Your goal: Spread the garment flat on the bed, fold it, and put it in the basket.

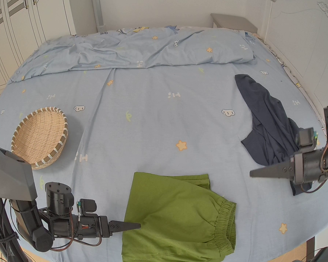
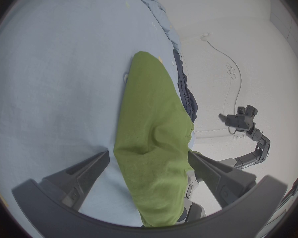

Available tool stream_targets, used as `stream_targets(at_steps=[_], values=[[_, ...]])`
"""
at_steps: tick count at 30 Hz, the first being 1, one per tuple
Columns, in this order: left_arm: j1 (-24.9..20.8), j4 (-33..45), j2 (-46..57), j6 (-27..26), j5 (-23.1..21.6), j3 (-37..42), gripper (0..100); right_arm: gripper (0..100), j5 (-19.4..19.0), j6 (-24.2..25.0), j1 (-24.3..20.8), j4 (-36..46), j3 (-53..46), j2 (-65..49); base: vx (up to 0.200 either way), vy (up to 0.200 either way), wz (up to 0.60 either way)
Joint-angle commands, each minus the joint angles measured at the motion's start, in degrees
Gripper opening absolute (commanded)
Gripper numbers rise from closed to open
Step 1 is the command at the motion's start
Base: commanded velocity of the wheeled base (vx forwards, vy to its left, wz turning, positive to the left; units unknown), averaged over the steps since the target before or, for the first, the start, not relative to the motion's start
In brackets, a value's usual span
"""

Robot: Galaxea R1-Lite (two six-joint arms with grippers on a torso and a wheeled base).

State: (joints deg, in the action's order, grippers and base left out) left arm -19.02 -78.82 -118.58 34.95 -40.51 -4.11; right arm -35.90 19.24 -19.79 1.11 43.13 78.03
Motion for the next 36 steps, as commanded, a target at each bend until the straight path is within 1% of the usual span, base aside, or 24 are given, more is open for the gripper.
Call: stream_targets(at_steps=[1,3,7,10,12,13,15,27,28,36], values=[[-0.76,-0.45,-2.89,-0.15,0.26,0.42,100,100,-0.05,0.01,2.73,2.85,6.26,-4.03,0.0,0.0,0.0],[-1.9,-0.45,-3.33,-0.06,0.26,-0.29,100,100,-0.13,0.01,2.73,2.76,6.53,-4.2,0.0,0.0,0.0],[-4.27,-0.54,-4.29,0.03,0.52,-1.25,100,100,-1.89,-0.08,2.65,2.58,5.74,-4.2,0.0,0.0,0.0],[-5.42,-0.45,-4.38,0.29,1.22,-2.75,100,100,-2.07,-0.08,2.65,2.58,5.47,-4.12,0.0,0.0,0.0],[-7.09,-0.45,-4.29,2.32,1.93,-4.94,100,100,-2.07,-0.16,2.73,2.58,5.47,-4.2,0.0,0.0,0.0],[-7.7,-0.28,-4.29,4.16,2.19,-6.53,100,100,-2.07,-0.16,2.73,2.58,5.47,-4.2,0.0,0.0,0.0],[-8.05,-0.19,-4.38,6.18,2.36,-8.11,100,100,-2.07,-0.16,2.73,2.58,5.39,-4.2,0.0,0.0,0.0],[-8.05,-0.19,-3.68,6.27,1.57,-10.39,100,100,-2.07,-0.16,2.21,2.58,4.77,-4.29,0.0,0.0,0.0],[-8.05,-0.19,-3.68,6.27,1.57,-10.39,0,100,-2.07,-0.16,2.3,2.58,4.77,-4.29,0.0,0.0,0.0],[-8.05,-0.72,-2.62,7.41,1.66,-10.04,0,100,-2.07,-0.16,2.56,2.67,4.68,-4.2,0.0,0.0,0.0]])
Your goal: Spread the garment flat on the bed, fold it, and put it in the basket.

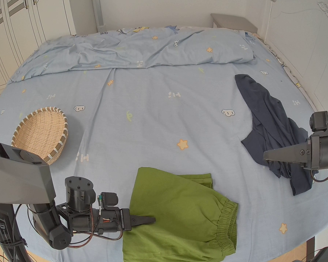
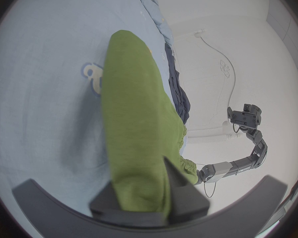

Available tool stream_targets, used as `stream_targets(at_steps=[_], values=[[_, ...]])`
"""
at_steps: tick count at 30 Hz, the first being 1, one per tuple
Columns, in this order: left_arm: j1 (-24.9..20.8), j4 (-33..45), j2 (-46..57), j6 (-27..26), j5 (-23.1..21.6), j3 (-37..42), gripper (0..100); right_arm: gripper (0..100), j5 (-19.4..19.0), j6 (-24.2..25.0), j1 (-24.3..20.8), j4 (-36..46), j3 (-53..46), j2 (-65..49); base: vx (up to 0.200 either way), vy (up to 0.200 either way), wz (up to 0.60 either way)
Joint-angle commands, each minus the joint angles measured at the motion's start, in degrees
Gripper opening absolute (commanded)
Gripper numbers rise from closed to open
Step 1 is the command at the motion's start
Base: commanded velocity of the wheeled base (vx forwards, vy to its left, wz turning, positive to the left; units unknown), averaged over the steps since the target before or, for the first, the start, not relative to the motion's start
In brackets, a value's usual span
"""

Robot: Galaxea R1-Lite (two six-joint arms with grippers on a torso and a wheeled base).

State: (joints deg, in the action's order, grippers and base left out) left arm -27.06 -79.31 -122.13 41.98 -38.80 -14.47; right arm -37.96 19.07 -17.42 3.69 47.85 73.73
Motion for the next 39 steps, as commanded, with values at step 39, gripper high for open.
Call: stream_targets(at_steps=[39], values=[[10.36,58.31,24.39,-7.79,-13.05,-30.44,0,100,-0.01,0.09,1.07,0.09,0.14,0.8,0.0,0.036,0.0]])
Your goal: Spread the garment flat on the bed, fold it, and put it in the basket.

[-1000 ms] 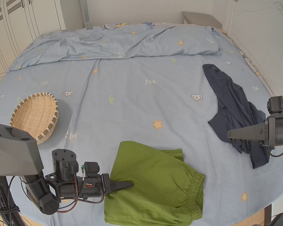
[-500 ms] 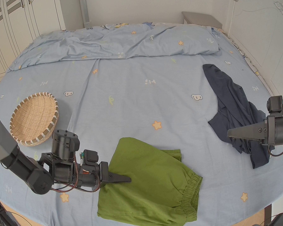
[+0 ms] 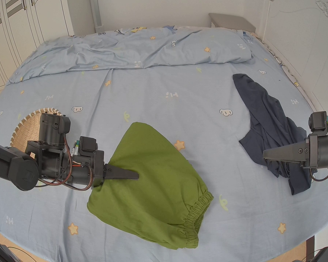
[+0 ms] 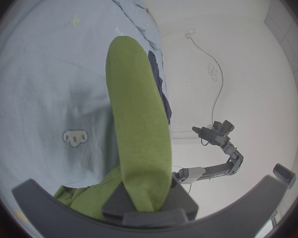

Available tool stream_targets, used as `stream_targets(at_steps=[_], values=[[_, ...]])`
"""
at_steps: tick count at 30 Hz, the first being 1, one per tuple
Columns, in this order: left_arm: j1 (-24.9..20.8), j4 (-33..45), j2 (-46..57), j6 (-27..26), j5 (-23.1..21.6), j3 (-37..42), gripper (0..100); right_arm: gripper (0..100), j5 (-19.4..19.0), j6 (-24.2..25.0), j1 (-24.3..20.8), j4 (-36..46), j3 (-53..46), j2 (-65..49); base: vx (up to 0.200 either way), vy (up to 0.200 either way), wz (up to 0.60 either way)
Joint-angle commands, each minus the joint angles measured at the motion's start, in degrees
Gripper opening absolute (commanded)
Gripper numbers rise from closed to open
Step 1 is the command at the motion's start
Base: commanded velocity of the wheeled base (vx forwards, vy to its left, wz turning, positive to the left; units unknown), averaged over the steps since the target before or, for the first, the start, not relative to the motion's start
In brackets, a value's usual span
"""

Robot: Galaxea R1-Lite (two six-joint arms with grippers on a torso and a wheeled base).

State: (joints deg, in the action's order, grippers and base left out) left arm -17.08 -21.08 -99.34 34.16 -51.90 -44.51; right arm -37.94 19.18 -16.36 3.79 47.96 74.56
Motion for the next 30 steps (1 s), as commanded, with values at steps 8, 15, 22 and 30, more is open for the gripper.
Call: stream_targets(at_steps=[8,15,22,30], values=[[-0.41,0.6,1.69,-0.06,0.04,-0.14,0,100,0.06,-0.02,0.01,-0.1,0.03,-0.11,0.0,0.2,0.0],[-1.2,0.6,1.69,-0.14,0.04,0.21,0,100,0.06,-0.02,0.01,-0.1,0.03,-0.29,0.0,0.2,0.0],[-1.47,0.51,1.69,-0.23,0.04,0.65,0,100,0.06,-0.02,-0.08,-0.01,-0.06,-0.38,0.0,0.2,0.0],[-1.73,0.69,1.69,-4.71,0.3,-0.32,0,100,0.06,-0.1,-0.25,-0.19,0.03,-0.64,0.0,0.025,0.0]])
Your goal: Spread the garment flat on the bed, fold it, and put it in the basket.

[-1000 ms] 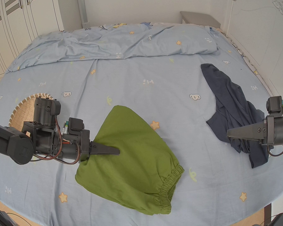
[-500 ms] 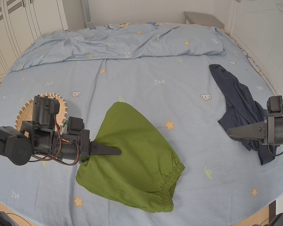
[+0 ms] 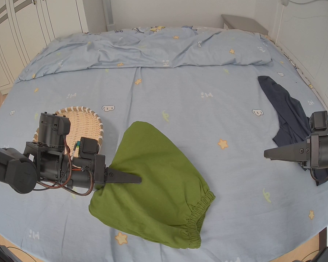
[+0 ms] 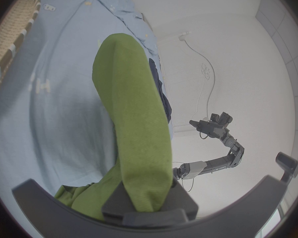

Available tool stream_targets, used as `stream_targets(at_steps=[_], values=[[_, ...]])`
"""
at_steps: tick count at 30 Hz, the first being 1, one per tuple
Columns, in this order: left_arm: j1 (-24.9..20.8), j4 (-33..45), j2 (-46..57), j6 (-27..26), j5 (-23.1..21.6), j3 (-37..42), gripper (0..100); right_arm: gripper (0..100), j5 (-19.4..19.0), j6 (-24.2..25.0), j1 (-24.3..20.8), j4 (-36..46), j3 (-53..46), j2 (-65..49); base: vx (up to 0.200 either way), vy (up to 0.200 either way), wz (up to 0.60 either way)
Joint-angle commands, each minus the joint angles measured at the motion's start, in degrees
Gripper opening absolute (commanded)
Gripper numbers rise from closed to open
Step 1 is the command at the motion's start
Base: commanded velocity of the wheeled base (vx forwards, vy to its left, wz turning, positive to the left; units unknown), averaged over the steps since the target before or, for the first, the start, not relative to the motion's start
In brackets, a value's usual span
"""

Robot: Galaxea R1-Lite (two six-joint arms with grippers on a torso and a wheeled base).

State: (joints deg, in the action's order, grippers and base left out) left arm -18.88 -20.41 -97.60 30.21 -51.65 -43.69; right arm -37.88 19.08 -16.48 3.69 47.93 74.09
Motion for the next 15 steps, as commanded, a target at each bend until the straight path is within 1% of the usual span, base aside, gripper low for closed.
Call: stream_targets(at_steps=[1,3,4,5,6,7,8,10,11,13,15], values=[[0.34,1.77,0.22,-0.76,0.06,-4.65,0,100,-0.09,-0.09,-0.22,-0.18,-0.12,0.09,0.0,0.0,0.0],[0.51,3.27,0.48,-0.85,0.06,-5.88,0,100,-0.09,-0.09,-0.22,-0.18,-0.21,0.35,0.0,0.0,0.0],[0.87,5.99,1.09,-1.03,0.15,-8.34,0,100,0.0,-0.36,-0.22,-0.18,-0.3,0.52,0.0,0.0,0.0],[2.98,11.18,2.24,-1.82,0.06,-13.09,0,100,0.08,-0.45,-0.31,-0.27,-0.47,0.7,0.0,0.0,0.0],[3.33,12.5,2.32,-2.26,0.06,-14.05,0,100,0.08,-0.45,-0.39,-0.27,-0.47,0.7,0.0,0.0,0.0],[4.29,17.07,2.5,-4.72,0.15,-17.22,0,100,0.08,-0.45,-0.39,-0.35,-0.56,0.7,0.0,0.0,0.0],[5.0,19.79,2.59,-7.09,0.15,-18.89,0,100,0.08,-0.45,-0.39,-0.44,-0.56,0.61,0.0,0.0,0.0],[5.0,19.79,2.59,-7.09,0.15,-18.89,0,100,0.08,-0.45,-0.39,-0.44,-0.56,0.61,0.0,0.0,0.0],[9.39,28.32,2.94,-15.35,0.15,-23.81,0,100,0.17,-0.45,-0.22,-0.53,-0.56,0.35,0.0,0.0,0.0],[11.24,32.8,3.12,-19.22,0.15,-26.89,0,100,0.17,-0.45,-0.39,-0.53,-0.56,0.09,0.0,0.0,0.0],[12.12,35.17,3.38,-20.8,0.15,-28.91,0,100,0.26,-0.45,-0.48,-0.53,-0.56,0.09,0.0,0.0,0.0]])
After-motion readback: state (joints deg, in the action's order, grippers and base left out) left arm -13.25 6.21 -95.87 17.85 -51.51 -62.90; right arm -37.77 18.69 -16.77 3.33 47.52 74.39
